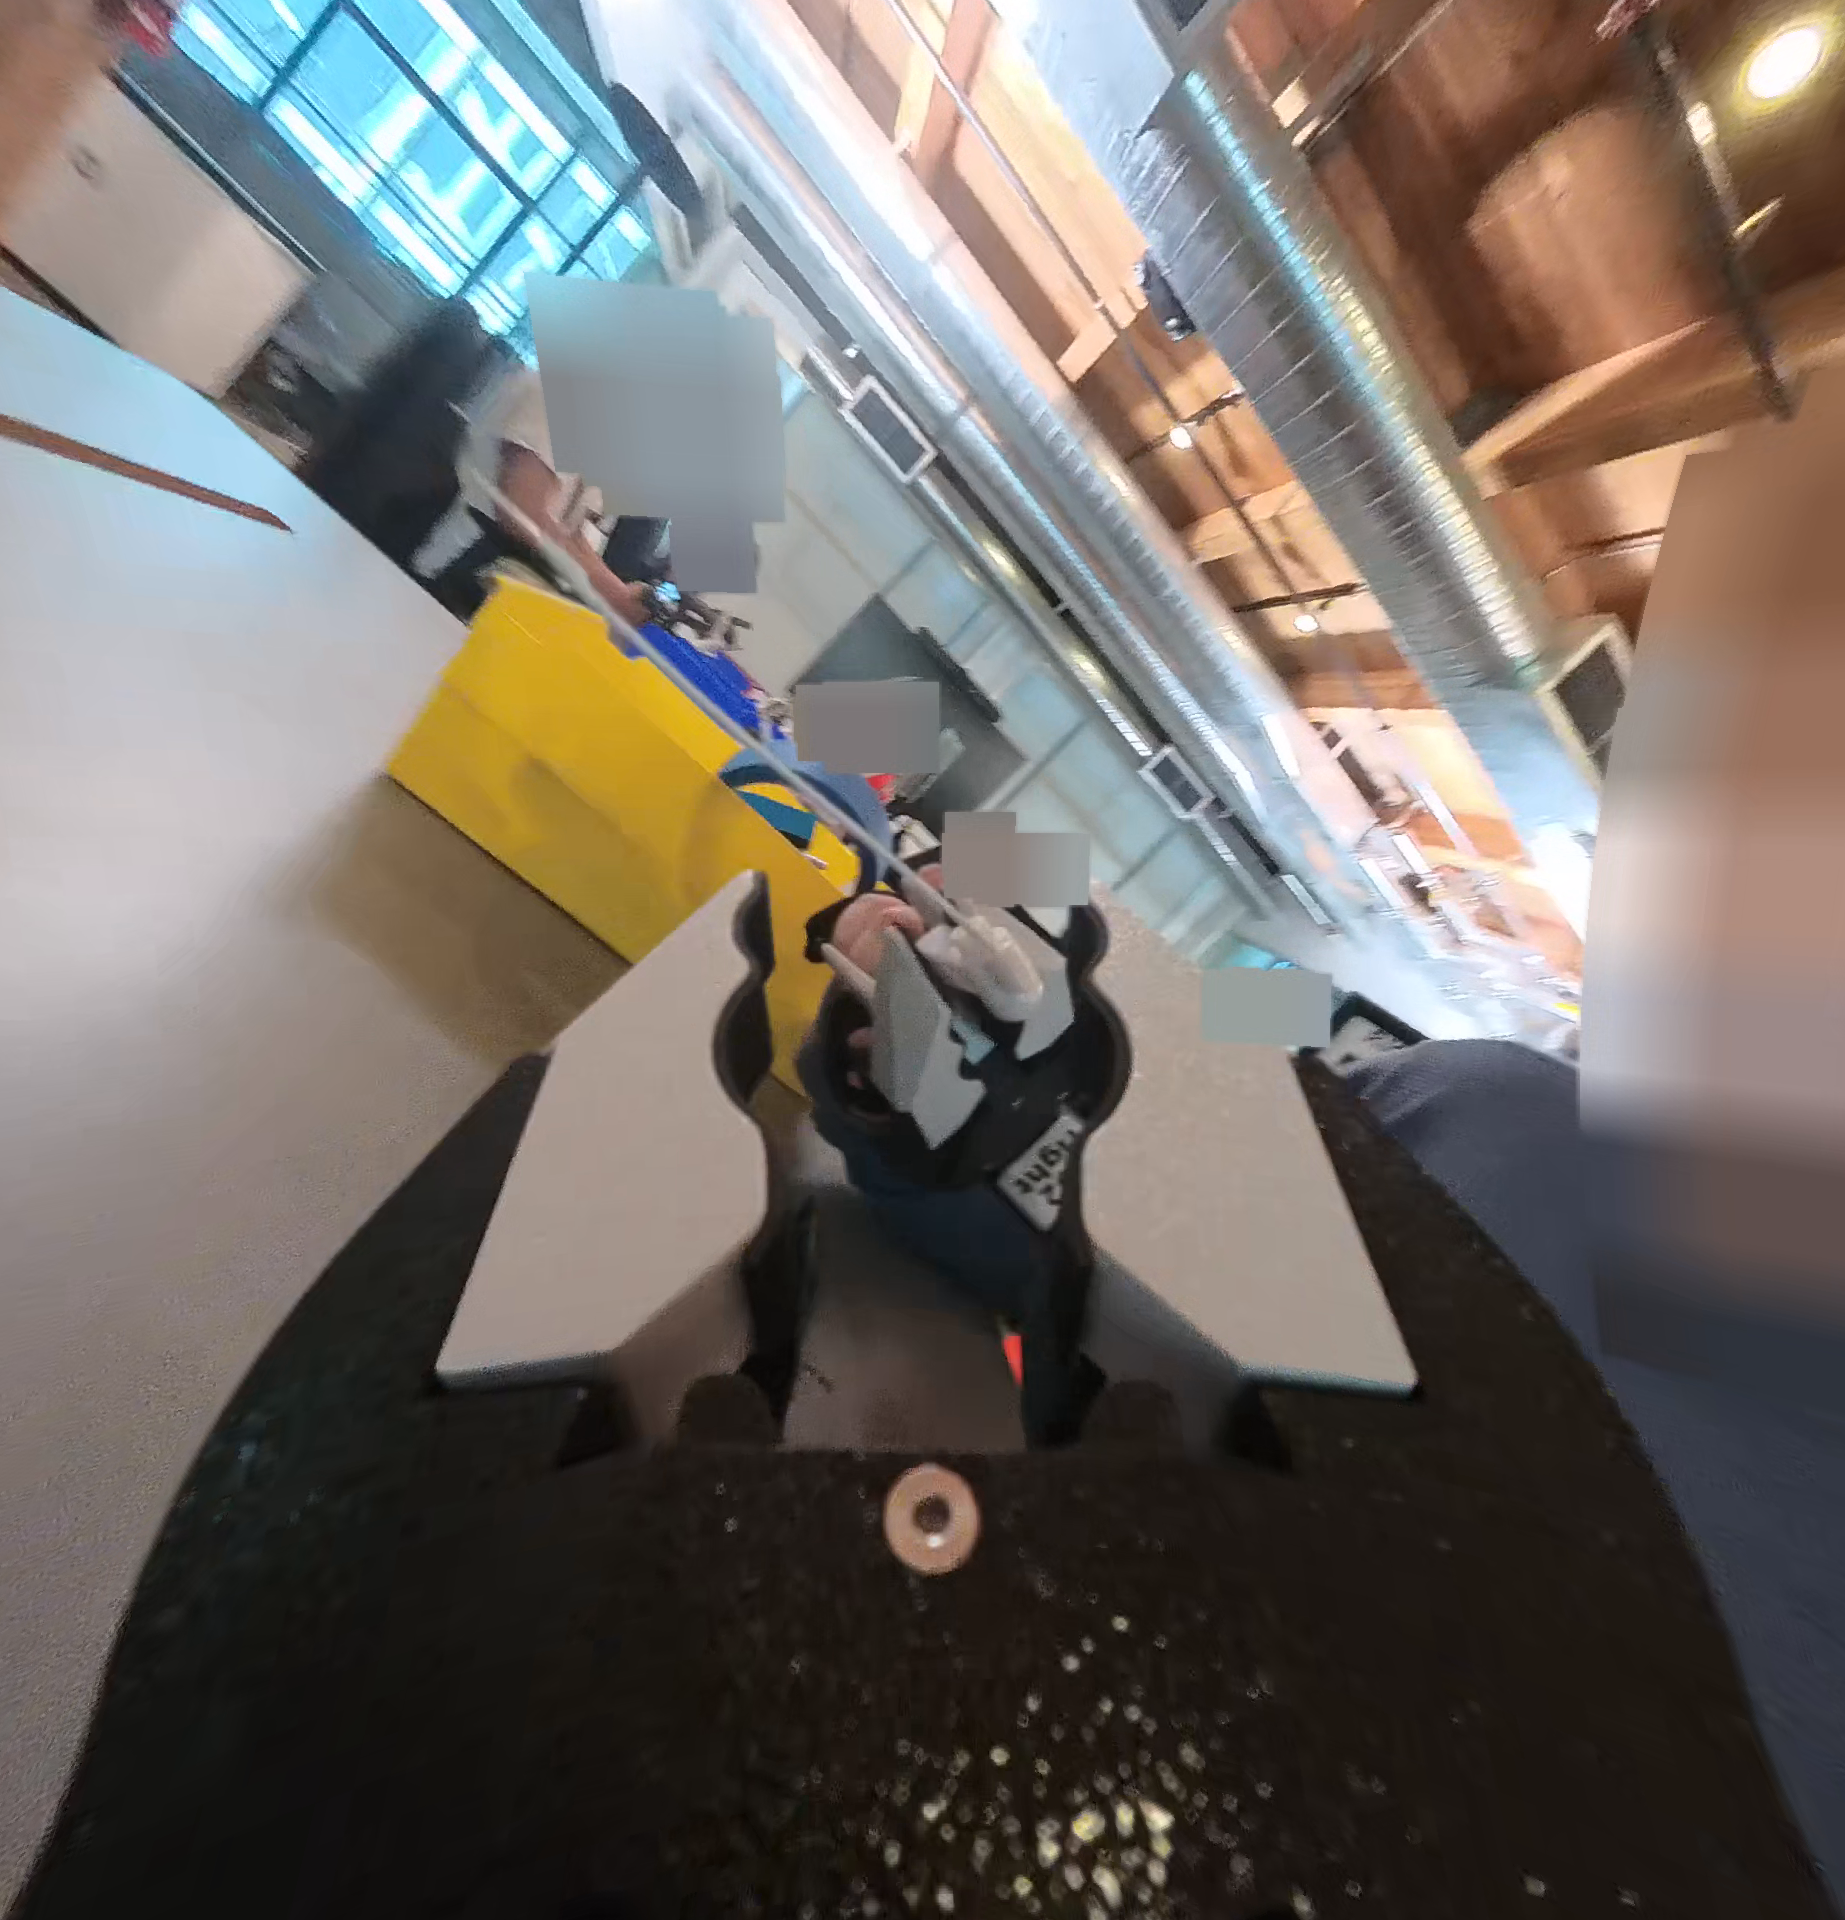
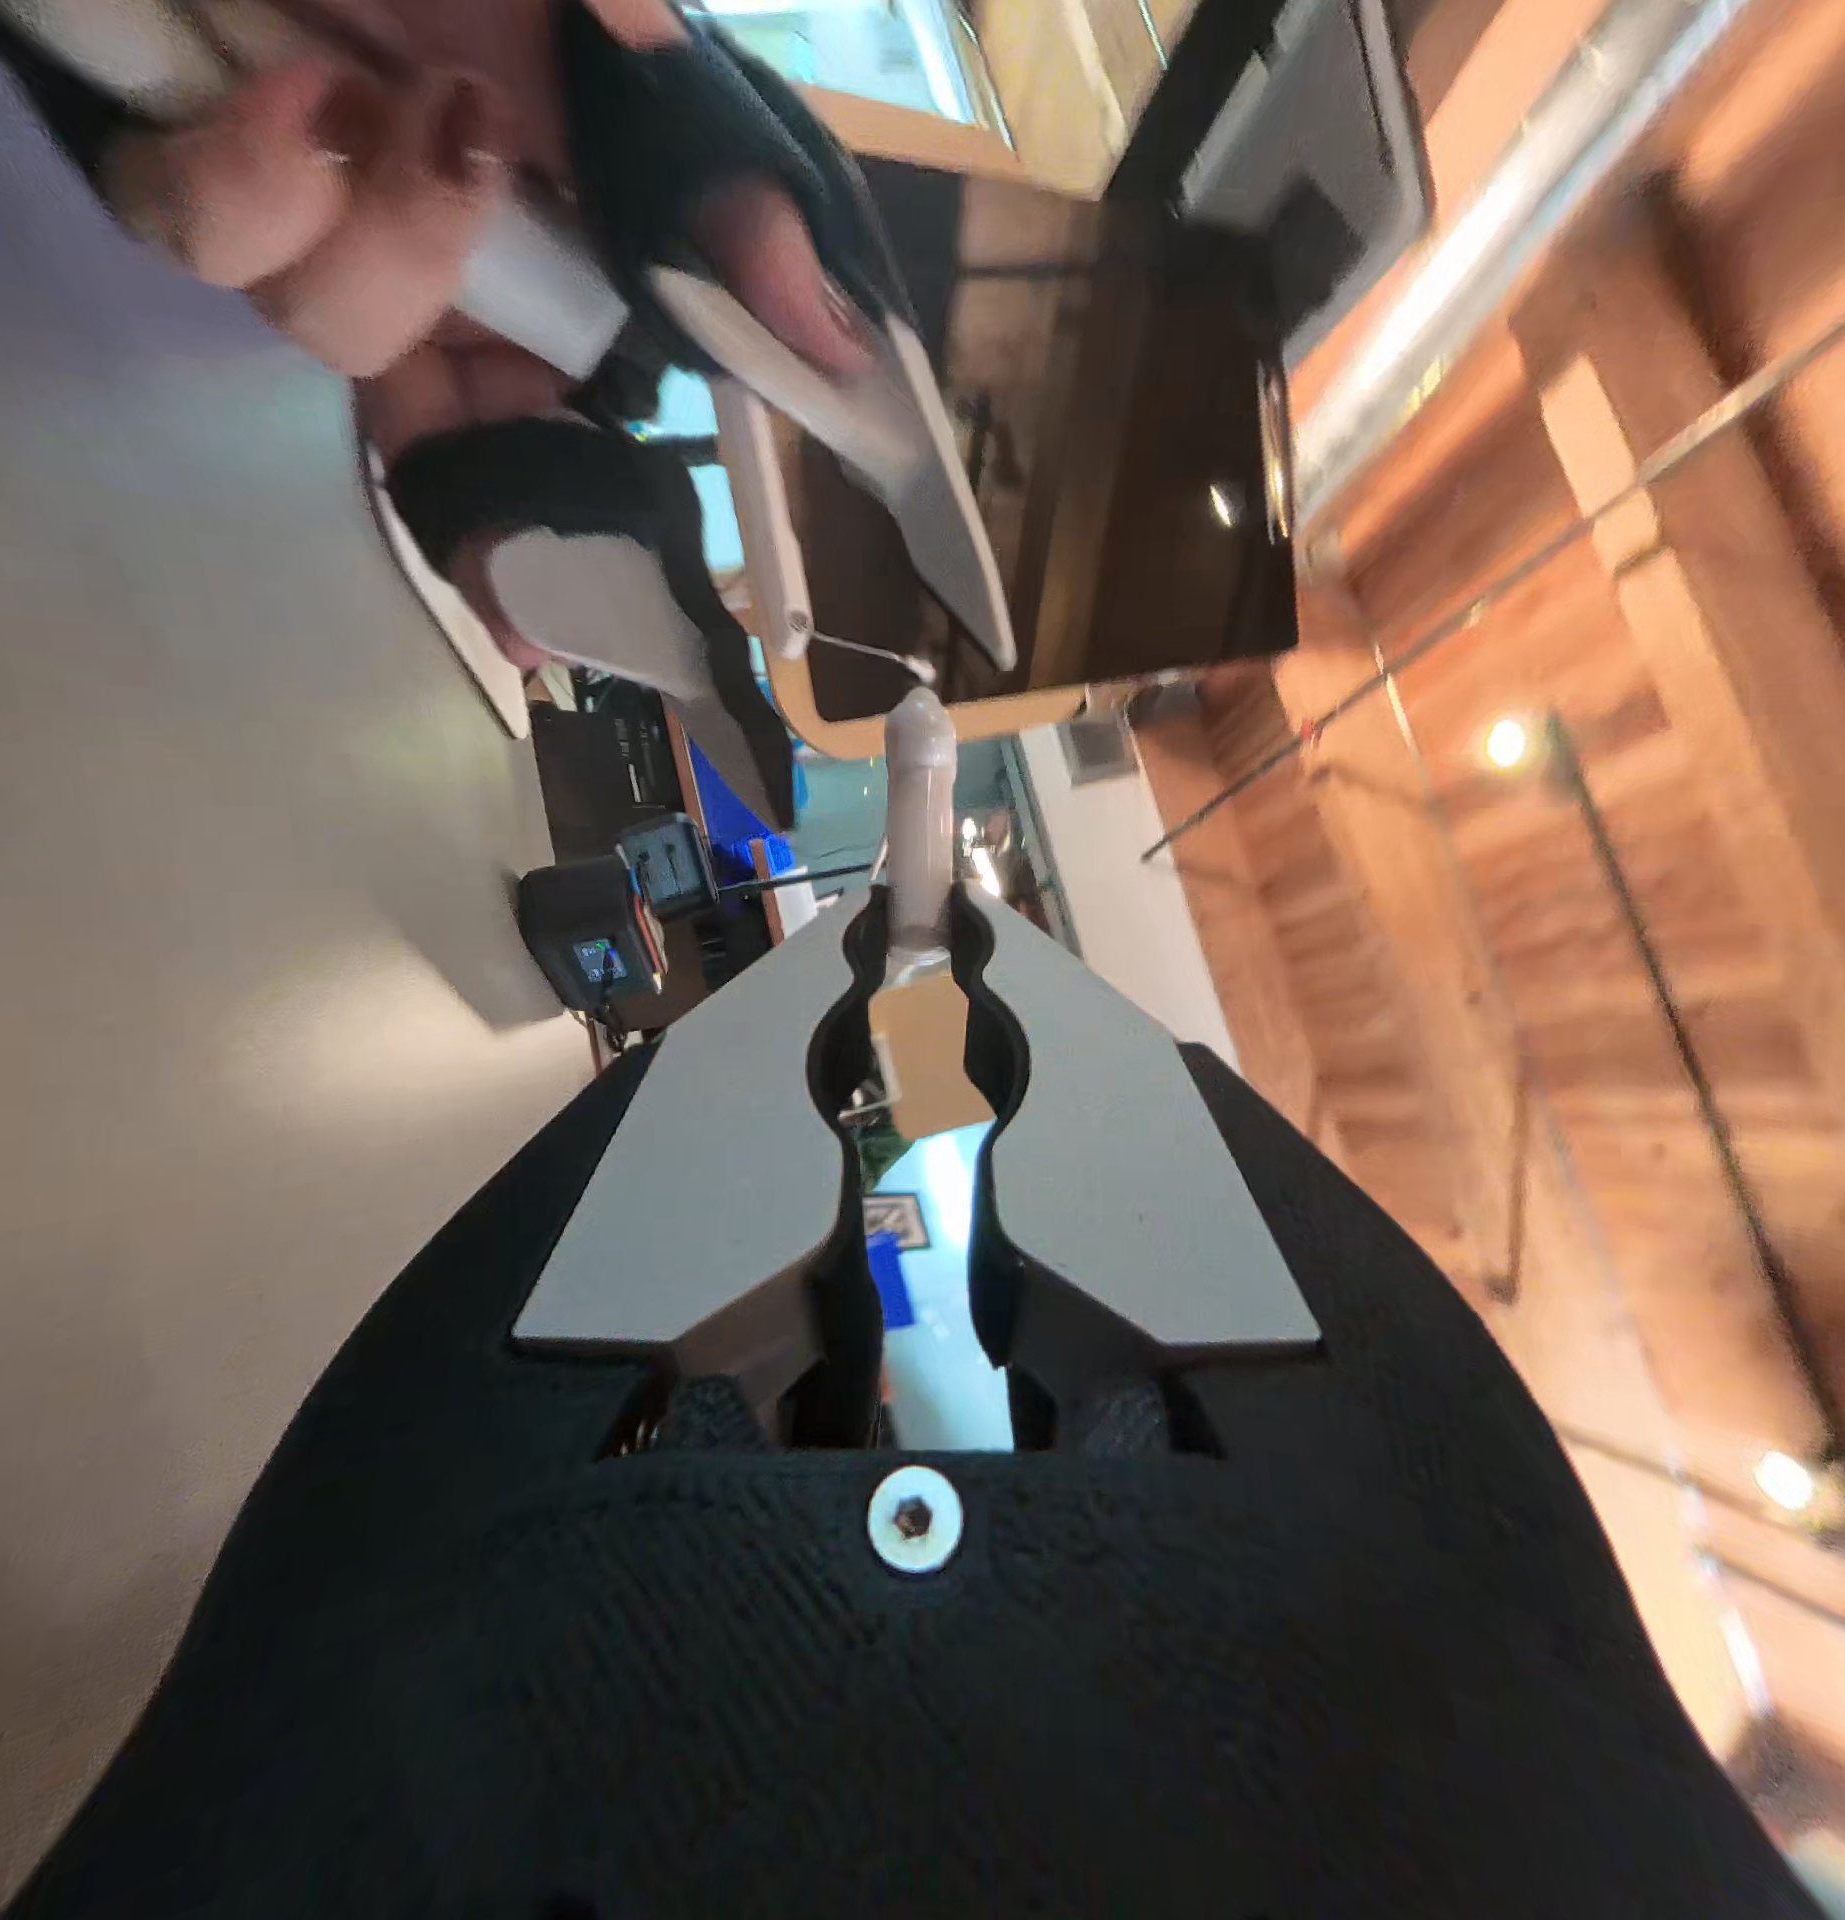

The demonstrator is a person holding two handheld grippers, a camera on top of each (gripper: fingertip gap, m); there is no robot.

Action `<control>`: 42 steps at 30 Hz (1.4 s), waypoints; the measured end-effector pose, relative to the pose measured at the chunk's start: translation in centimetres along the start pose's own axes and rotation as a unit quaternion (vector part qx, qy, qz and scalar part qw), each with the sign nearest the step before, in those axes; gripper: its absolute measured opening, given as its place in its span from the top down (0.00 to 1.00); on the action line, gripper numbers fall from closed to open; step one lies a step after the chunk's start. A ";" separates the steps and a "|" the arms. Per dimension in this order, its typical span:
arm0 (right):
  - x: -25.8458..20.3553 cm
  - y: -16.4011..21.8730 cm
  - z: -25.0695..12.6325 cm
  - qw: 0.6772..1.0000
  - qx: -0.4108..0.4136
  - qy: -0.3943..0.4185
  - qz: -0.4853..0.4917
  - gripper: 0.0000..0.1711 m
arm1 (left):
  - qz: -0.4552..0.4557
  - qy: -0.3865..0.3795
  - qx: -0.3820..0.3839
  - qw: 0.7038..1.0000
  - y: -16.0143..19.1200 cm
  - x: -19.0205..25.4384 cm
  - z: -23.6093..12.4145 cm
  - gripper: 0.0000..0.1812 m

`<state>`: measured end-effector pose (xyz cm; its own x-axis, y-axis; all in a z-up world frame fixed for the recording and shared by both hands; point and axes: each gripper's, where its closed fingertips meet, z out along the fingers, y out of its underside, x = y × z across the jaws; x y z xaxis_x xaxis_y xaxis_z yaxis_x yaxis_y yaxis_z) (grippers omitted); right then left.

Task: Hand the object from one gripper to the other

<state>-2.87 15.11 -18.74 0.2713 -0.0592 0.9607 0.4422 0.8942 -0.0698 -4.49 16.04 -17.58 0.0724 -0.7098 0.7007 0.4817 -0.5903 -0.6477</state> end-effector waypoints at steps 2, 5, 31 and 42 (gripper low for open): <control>-0.3 -0.2 0.0 1.000 0.004 0.001 -0.028 0.94 | -0.026 0.014 -0.002 1.000 0.2 0.0 0.0 0.76; -0.6 -0.5 0.0 0.998 0.011 -0.002 -0.065 0.94 | -0.034 0.007 -0.005 0.999 0.3 -0.4 -0.1 0.90; -2.0 -3.0 -1.1 0.423 0.067 -0.396 0.813 0.62 | 0.361 0.035 -0.044 0.931 1.7 4.4 -0.2 1.00; -0.6 -4.7 -0.3 -0.051 0.132 -0.394 0.908 0.72 | 0.397 0.097 -0.030 0.912 3.8 6.3 1.2 1.00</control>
<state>-4.83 10.78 -19.11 -0.5179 -0.0311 -0.8549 0.3176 -0.9349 -0.1584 -1.17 9.78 -15.35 0.2195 -0.9738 -0.0592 0.2947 0.1240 -0.9475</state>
